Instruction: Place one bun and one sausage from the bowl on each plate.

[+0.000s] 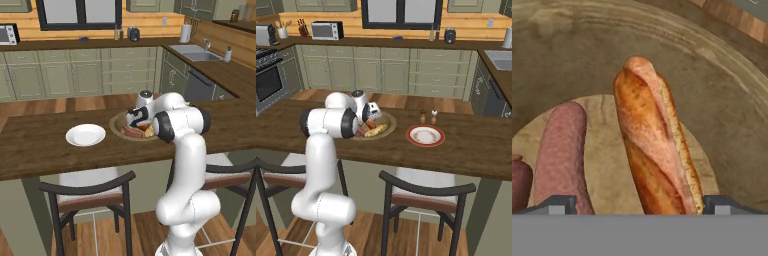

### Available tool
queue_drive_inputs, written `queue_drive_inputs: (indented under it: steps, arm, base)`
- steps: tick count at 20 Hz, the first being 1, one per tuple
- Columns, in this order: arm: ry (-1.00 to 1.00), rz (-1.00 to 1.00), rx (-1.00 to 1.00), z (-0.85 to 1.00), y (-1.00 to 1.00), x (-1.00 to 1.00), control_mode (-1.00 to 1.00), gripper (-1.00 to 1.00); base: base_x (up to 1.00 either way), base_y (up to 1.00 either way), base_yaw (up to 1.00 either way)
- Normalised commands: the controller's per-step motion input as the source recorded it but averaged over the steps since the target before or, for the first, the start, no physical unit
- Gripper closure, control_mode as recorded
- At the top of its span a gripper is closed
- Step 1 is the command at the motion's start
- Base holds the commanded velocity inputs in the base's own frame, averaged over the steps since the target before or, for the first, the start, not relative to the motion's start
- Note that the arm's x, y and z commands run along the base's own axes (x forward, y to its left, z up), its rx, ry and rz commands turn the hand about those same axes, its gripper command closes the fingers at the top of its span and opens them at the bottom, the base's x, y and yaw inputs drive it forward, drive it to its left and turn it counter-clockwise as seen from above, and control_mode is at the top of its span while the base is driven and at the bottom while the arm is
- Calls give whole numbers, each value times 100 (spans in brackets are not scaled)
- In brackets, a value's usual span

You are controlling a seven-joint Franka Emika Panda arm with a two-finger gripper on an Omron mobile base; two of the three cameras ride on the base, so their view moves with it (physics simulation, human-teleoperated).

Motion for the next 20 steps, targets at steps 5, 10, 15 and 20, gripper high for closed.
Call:
queue_drive_inputs:
  steps: [5,10,15,20]
  arm:
    - [5,-1,0,-9,-18,33,-100,-100]
    - [17,-2,0,-19,-10,25,-100,-100]
    - [21,-3,0,-35,0,9,-100,100]
    - [4,-1,0,-4,0,-26,-100,100]
  base:
    - [0,0,0]
    - [0,0,0]
    - [0,0,0]
    - [0,0,0]
